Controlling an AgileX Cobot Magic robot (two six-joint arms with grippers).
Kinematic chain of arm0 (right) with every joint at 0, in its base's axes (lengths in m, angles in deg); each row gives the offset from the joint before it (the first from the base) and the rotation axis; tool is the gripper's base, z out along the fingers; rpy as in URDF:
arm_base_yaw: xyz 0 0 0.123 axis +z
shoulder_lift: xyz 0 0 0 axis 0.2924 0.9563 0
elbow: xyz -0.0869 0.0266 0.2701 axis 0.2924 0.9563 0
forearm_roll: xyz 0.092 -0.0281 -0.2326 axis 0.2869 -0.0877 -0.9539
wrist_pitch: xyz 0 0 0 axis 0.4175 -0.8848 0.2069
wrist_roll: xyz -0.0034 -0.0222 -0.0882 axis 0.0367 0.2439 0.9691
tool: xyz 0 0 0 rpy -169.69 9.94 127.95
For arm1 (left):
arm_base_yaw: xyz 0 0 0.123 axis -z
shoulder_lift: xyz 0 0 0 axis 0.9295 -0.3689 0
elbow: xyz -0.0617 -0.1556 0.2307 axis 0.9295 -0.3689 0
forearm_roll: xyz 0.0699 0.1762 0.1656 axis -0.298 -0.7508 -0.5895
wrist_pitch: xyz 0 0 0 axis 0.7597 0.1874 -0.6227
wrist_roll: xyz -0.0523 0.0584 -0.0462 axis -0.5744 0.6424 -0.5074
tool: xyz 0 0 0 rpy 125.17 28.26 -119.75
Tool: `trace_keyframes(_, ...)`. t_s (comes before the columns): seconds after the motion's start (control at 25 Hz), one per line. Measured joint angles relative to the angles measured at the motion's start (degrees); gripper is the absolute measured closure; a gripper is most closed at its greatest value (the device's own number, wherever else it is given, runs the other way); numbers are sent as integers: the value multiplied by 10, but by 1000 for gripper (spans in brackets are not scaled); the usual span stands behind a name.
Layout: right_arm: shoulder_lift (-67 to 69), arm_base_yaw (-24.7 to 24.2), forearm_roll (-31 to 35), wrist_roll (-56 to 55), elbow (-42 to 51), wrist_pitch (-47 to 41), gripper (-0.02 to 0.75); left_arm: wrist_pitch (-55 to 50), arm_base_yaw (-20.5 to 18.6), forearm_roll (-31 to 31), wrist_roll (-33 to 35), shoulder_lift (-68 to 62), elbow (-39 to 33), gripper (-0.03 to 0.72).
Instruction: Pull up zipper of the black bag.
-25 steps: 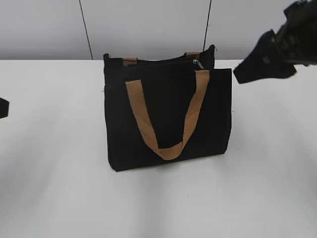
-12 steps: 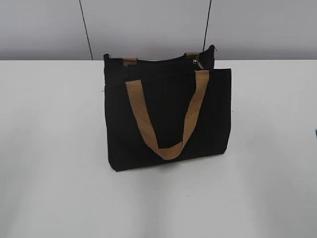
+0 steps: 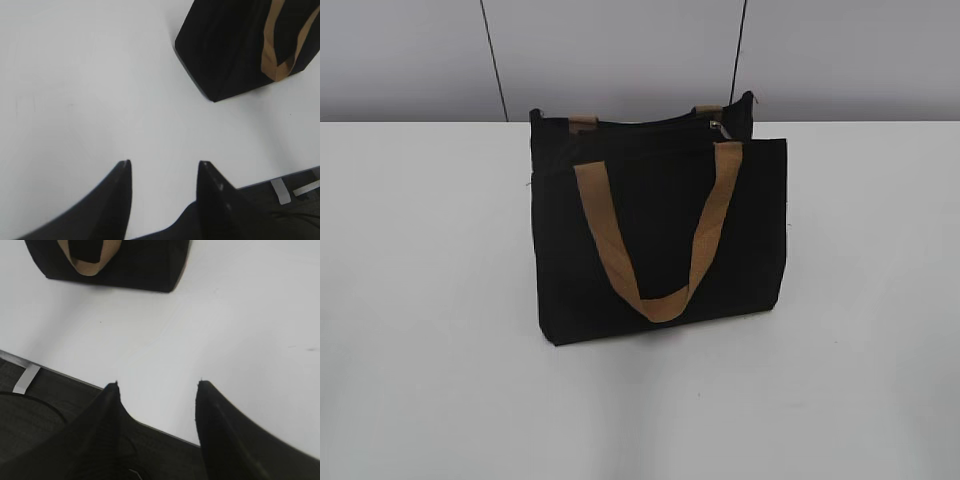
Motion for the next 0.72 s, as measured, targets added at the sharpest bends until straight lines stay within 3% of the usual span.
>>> trace_keyframes(0.28,-85,0,-56,-46,8,-3,360,20,0,0,14,51,-25,365)
trace_keyframes(0.72,-85,0,-69,-50,20,12,366,34,0,1,16,52,-31,377)
